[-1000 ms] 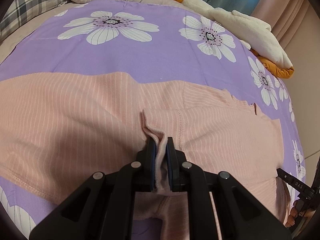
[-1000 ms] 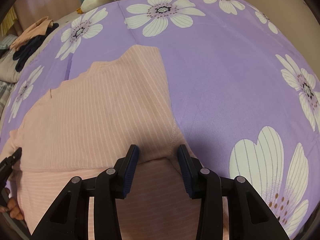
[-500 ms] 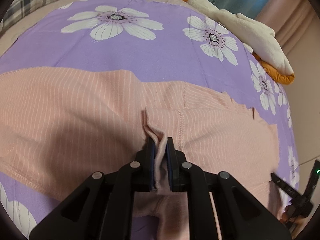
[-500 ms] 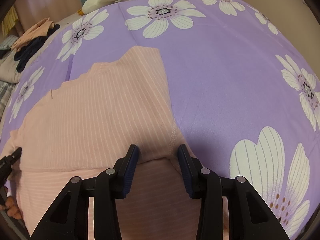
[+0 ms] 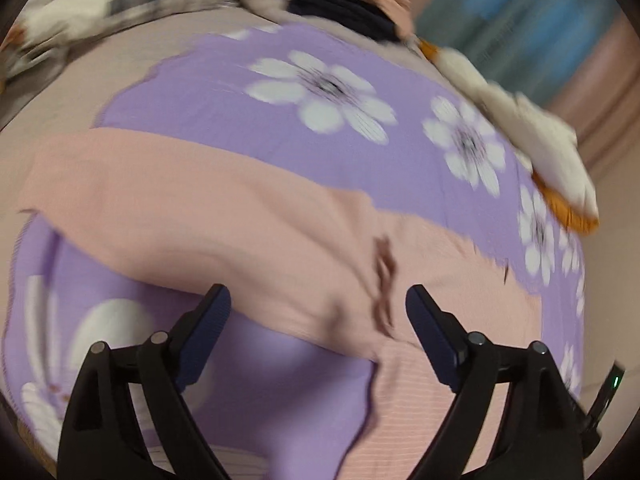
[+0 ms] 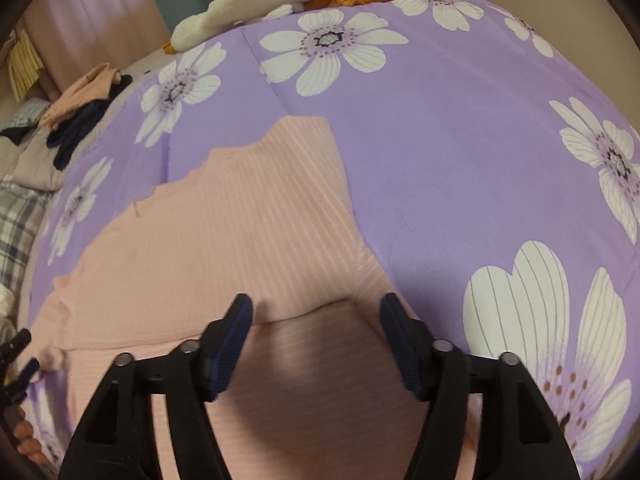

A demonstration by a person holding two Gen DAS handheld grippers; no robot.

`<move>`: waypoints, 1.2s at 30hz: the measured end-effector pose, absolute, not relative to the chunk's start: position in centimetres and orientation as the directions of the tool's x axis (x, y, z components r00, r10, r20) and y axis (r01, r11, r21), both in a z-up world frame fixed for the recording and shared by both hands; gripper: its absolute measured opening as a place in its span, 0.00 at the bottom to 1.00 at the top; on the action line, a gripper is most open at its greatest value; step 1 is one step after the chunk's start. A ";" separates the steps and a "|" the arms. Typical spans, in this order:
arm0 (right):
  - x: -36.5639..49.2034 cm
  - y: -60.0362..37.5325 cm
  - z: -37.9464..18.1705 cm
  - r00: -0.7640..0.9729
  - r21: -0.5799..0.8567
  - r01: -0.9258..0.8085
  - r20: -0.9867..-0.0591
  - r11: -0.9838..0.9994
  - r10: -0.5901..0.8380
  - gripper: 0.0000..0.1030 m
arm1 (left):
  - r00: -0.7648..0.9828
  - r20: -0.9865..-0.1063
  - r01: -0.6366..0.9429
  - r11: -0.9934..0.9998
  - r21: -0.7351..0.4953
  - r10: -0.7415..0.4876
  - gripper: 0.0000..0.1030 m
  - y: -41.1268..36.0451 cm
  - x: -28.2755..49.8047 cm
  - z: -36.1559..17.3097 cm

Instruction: Fold small clothes

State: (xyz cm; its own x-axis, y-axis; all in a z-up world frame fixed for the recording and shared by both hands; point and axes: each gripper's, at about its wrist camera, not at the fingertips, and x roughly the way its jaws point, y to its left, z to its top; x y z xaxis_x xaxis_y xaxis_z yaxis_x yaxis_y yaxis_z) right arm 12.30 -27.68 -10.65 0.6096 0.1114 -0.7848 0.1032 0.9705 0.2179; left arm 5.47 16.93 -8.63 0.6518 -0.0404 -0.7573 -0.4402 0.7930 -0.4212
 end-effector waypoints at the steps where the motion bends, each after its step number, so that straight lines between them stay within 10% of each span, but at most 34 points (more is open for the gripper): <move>1: 12.0 -27.4 -10.0 0.618 0.229 0.088 -0.776 0.969 0.127 0.66 | 0.658 -0.752 -0.461 0.776 -0.432 -0.028 0.89 17.9 4.9 -8.4; 19: 7.2 -26.3 -4.5 0.698 0.253 -0.013 -0.691 0.967 0.190 0.75 | 0.681 -0.731 -0.673 0.418 -0.610 0.031 0.67 32.3 -1.8 -12.1; 28: 7.5 -26.2 -5.1 0.684 0.271 0.002 -0.703 0.963 0.196 0.75 | 0.722 -0.692 -0.645 0.345 -0.682 -0.018 0.10 35.1 -0.1 -13.9; 36: 7.6 -25.7 -5.3 0.677 0.270 0.006 -0.710 0.963 0.195 0.75 | 0.748 -0.663 -0.605 0.424 -0.674 0.012 0.03 33.6 1.1 -10.5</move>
State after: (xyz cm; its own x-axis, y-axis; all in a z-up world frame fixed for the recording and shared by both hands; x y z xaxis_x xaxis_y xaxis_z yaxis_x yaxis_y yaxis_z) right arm 7.65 -25.68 -5.31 0.6767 0.1951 -0.7100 0.0057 0.9628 0.2700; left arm 1.13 33.60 -10.47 0.7482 0.0123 -0.6634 -0.6048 0.4239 -0.6742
